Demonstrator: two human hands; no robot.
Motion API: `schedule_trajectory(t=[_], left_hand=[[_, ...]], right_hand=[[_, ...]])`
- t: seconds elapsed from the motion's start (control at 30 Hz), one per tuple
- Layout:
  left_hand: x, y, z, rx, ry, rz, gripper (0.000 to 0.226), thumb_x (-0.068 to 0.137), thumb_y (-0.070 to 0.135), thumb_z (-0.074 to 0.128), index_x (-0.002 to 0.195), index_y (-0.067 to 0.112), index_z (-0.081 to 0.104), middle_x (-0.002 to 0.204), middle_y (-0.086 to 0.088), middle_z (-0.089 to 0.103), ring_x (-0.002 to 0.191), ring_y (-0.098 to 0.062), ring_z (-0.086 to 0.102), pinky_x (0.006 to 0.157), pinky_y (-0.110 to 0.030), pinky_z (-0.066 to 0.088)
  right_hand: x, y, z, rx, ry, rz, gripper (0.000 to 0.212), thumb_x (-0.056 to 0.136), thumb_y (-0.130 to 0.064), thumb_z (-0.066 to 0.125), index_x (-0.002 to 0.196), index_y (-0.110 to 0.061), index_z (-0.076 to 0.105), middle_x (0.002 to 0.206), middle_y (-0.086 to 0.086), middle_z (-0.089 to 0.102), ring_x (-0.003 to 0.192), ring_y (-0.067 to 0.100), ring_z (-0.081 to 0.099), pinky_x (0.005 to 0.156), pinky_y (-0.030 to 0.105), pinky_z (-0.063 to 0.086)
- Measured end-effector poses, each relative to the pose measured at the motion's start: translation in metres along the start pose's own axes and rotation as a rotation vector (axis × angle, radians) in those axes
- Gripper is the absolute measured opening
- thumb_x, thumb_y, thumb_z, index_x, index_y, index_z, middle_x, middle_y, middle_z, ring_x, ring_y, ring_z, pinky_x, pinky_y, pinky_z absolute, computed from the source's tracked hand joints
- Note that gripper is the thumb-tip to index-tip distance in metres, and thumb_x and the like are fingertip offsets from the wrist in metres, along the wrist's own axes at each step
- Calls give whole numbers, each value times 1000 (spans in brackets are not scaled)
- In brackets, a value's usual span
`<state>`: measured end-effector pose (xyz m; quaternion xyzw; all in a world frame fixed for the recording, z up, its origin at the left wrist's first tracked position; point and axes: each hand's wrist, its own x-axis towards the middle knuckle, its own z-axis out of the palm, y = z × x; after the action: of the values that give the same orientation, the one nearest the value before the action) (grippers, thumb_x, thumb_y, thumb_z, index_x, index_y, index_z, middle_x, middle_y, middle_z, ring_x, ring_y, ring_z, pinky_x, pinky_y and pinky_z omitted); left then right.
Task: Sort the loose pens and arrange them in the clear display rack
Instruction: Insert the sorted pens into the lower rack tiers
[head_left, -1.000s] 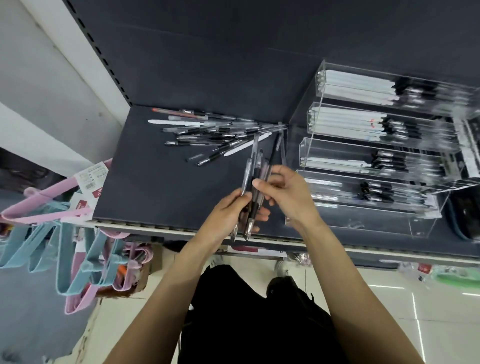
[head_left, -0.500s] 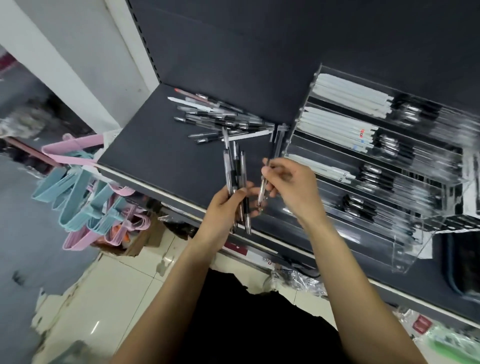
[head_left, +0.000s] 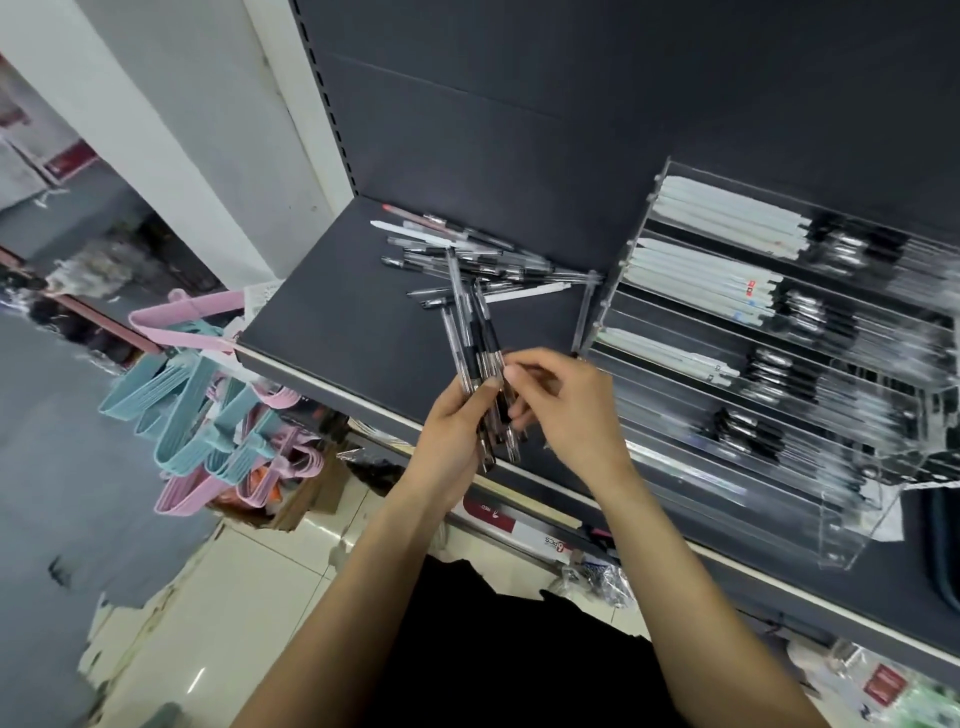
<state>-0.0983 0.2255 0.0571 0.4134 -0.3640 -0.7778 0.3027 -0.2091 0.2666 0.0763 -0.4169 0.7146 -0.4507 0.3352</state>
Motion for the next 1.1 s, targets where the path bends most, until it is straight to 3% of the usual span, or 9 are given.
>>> schedule_trajectory(t=[0.13, 0.23, 0.4, 0.5, 0.6, 0.77, 0.9, 1.03, 1.1], left_hand=[[4, 6, -5, 49, -7, 21, 23, 100, 11, 43, 109, 11, 64, 89, -3, 70, 83, -14, 65, 75, -26, 52], [7, 15, -9, -122, -53, -51, 24, 99, 3, 38, 103, 3, 62, 76, -7, 70, 69, -15, 67, 60, -24, 54], [16, 22, -17, -337, -106, -137, 28, 96, 14, 40, 110, -2, 59, 83, -12, 60, 65, -16, 60, 60, -27, 54], [23, 25, -21, -394, -136, -146, 31, 95, 19, 40, 113, 5, 62, 86, -8, 69, 72, -14, 63, 64, -26, 56], [27, 24, -24, -356, -134, -116, 29, 100, 20, 39, 111, 9, 63, 81, -4, 71, 72, -14, 65, 63, -26, 56], [28, 20, -28, -190, -148, -54, 23, 102, 12, 38, 103, 3, 59, 75, -3, 68, 68, -13, 67, 61, -26, 55], [27, 15, -24, -55, -125, -42, 23, 101, 11, 39, 110, 7, 60, 94, -2, 74, 82, -13, 71, 67, -25, 57], [26, 13, -20, -97, -134, -81, 27, 101, 11, 40, 119, 6, 60, 101, -2, 73, 72, -9, 65, 63, -22, 54], [25, 12, -18, -105, -149, -97, 27, 101, 10, 40, 119, 7, 60, 104, -3, 73, 76, -11, 67, 67, -23, 56]], right_hand=[[8, -7, 1, 45, -42, 79, 10, 86, -14, 68, 95, -13, 64, 72, 1, 65, 54, 10, 64, 53, 22, 54], [13, -14, 4, 55, -50, 73, 11, 83, -15, 71, 92, -15, 65, 72, 1, 64, 54, 10, 63, 53, 22, 55], [20, -24, 24, -33, 74, -53, 11, 81, -15, 73, 92, -18, 71, 70, -4, 65, 54, 5, 63, 52, 15, 50], [27, -26, 33, -164, 139, -178, 16, 82, -14, 72, 98, -14, 74, 82, -3, 67, 58, 4, 64, 59, 18, 54], [31, -25, 36, -305, 144, -236, 17, 84, -13, 70, 100, -12, 74, 88, -1, 68, 63, 8, 66, 65, 24, 58], [37, -26, 29, -399, 32, -166, 12, 86, -12, 67, 95, -15, 74, 81, -2, 67, 60, 8, 65, 57, 24, 57], [55, -25, 10, -588, 40, -154, 11, 78, -32, 74, 87, -27, 70, 80, -12, 65, 69, 2, 57, 64, 20, 47], [76, -27, -5, -288, -112, 41, 29, 84, -31, 70, 112, -22, 65, 91, -14, 66, 80, -7, 57, 71, 6, 40], [80, -27, -7, -163, -220, 98, 23, 85, -22, 69, 108, -20, 64, 87, -15, 64, 77, -11, 57, 68, 2, 42]])
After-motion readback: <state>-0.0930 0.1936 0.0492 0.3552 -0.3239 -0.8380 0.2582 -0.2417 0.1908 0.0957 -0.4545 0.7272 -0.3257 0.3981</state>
